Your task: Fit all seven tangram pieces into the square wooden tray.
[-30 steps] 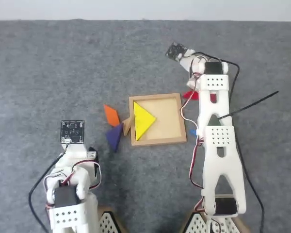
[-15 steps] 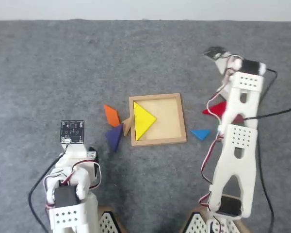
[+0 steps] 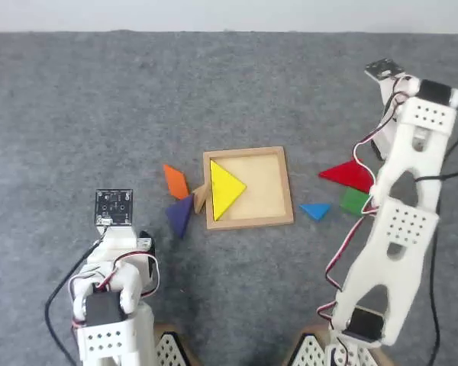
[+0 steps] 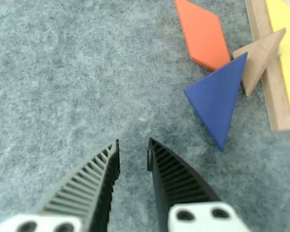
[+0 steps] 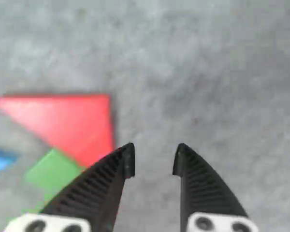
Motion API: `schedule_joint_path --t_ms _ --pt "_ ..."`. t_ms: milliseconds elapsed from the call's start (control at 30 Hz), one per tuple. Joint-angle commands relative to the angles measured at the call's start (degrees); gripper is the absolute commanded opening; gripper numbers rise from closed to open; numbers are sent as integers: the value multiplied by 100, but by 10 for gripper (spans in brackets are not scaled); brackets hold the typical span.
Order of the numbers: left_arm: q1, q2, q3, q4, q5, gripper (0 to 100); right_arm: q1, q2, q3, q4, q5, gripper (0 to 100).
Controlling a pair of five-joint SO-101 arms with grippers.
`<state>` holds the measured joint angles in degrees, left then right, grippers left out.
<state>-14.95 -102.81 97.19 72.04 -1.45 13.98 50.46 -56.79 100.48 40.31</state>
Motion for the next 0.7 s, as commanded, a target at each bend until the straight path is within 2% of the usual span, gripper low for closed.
schedule_joint_path --t_ms 0,67,133,400,567,667 --pt "-35 -114 -75 18 -9 93 -374 -1842 1846 119 -9 156" --pt "-35 -114 -75 18 -9 93 -549 -2299 2523 -426 281 156" --pt "-35 -114 -75 18 -9 93 -681 -2536 2971 -866 888 158" --pt "-35 -114 -75 18 -9 93 -884 -2598 3156 -1297 3578 158" --pt "-35 -114 -75 18 -9 93 -848 -2352 3138 -1798 4545 161" --pt "-35 -114 -75 18 -9 93 -857 -2097 3138 -1912 4668 214"
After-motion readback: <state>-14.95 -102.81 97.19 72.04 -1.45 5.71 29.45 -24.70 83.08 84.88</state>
